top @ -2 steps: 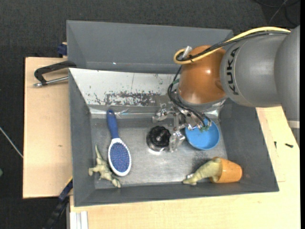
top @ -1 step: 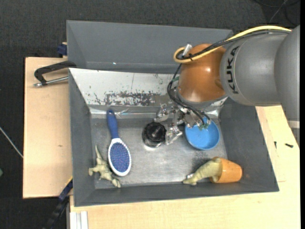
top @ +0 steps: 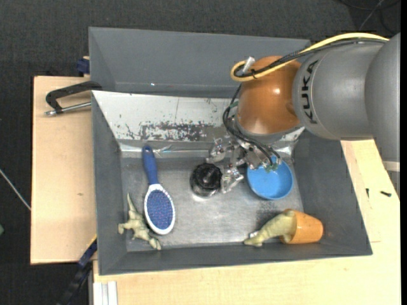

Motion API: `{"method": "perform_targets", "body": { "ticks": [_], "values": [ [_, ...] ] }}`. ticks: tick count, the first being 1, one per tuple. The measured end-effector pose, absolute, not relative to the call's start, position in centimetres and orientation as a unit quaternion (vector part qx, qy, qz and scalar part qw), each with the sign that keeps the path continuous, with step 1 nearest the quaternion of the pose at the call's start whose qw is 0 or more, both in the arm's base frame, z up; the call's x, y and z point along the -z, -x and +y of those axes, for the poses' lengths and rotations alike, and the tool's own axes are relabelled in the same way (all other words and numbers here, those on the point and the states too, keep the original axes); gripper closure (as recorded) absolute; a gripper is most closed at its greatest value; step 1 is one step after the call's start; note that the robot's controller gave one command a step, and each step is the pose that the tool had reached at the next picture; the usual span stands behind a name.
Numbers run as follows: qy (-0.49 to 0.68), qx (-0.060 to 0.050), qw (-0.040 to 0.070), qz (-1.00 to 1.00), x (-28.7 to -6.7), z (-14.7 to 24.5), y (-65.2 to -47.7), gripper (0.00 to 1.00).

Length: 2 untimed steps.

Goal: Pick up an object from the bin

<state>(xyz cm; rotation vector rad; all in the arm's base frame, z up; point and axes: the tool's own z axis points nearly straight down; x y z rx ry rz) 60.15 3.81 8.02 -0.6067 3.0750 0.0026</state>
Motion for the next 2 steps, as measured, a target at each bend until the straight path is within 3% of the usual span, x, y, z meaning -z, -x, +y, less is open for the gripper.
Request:
{"method": "perform_targets", "body": {
  "ticks": [1, 2],
  "values": [
    [0.193, 0.0, 0.007, 0.981, -14.5, 4.0, -60.4, 1.0],
    [0.193, 0.0, 0.005, 0.981, -17.9, 4.1, -60.7, 1.0]
  ]
}}
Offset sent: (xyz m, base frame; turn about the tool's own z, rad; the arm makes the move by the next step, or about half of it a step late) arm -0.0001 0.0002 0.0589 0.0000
